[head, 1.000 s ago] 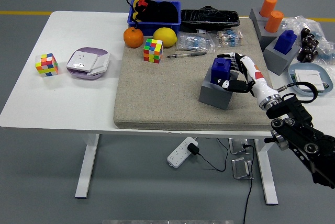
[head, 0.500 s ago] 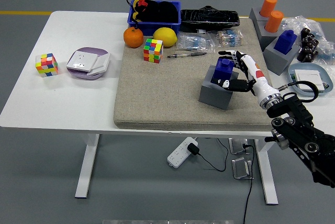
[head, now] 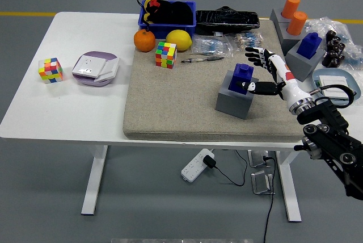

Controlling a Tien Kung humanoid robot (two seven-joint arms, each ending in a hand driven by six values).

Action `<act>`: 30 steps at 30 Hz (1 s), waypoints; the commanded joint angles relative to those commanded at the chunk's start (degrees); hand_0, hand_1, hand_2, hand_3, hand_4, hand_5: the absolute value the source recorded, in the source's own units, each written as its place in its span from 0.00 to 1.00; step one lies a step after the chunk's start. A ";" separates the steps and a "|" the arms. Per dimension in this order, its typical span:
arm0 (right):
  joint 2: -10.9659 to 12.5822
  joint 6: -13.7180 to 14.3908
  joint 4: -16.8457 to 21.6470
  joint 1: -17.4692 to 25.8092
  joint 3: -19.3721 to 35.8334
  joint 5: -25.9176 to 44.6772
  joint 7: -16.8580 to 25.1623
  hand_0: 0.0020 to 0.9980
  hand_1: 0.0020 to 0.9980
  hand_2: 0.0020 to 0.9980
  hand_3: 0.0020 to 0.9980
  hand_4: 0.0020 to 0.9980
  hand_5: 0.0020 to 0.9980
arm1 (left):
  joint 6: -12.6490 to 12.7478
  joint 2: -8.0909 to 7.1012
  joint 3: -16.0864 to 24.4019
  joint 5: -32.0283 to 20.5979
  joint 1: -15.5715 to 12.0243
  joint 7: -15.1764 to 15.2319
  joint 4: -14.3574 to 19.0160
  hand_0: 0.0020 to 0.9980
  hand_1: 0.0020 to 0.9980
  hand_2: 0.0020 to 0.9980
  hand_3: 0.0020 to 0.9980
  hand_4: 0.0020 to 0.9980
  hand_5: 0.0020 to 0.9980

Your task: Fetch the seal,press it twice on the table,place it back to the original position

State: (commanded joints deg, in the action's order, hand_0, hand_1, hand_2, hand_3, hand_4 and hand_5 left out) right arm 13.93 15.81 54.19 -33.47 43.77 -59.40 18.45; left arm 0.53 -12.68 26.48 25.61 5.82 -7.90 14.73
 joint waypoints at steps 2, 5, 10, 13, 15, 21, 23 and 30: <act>0.66 -0.37 1.19 0.60 0.76 -0.58 -0.14 0.89 0.84 0.83 0.85 1.00 0.21 | 0.00 0.01 0.12 0.04 -0.04 0.01 0.00 0.72 0.69 0.68 0.72 0.64 0.24; 1.66 -0.84 3.25 1.77 2.48 -1.45 -0.34 0.90 0.85 0.84 0.85 1.00 0.26 | 0.01 0.00 0.30 0.11 -0.09 0.03 -0.01 0.72 0.69 0.68 0.72 0.64 0.24; 2.55 -0.99 5.38 3.31 5.41 -2.62 -0.45 0.90 0.85 0.84 0.85 1.00 0.26 | -0.03 0.04 0.39 0.11 -0.23 -0.01 -0.05 0.72 0.69 0.68 0.72 0.64 0.24; 2.96 -0.82 5.74 4.11 7.76 -3.51 -0.59 0.90 0.85 0.84 0.85 1.00 0.27 | -0.03 0.05 0.42 0.09 -0.30 -0.02 -0.06 0.72 0.69 0.68 0.72 0.64 0.24; 3.31 -0.72 5.70 4.64 9.46 -4.05 -0.76 0.90 0.85 0.84 0.85 1.00 0.27 | 0.00 0.02 0.61 0.18 -0.31 0.02 -0.01 0.72 0.69 0.68 0.72 0.64 0.24; 5.29 -0.51 5.95 6.22 14.64 -5.15 -1.55 0.89 0.85 0.83 0.83 1.00 0.28 | 0.01 -0.19 1.00 0.28 -0.30 0.02 -0.01 0.72 0.69 0.68 0.72 0.64 0.24; 6.37 -0.59 6.40 7.01 16.77 -5.78 -2.05 0.89 0.83 0.81 0.79 1.00 0.24 | 0.00 -0.29 1.04 0.25 -0.38 -0.01 -0.09 0.72 0.69 0.68 0.72 0.64 0.24; 8.48 -0.78 7.27 9.36 22.83 -7.35 -3.18 0.89 0.83 0.81 0.79 1.00 0.23 | 0.02 -0.42 1.42 0.50 -0.55 0.00 -0.09 0.72 0.69 0.68 0.72 0.64 0.24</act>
State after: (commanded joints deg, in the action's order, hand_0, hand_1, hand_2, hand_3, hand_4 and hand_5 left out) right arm 22.41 15.03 61.47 -24.11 66.59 -66.76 15.27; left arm 0.55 -13.11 27.90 26.11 5.27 -7.90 14.64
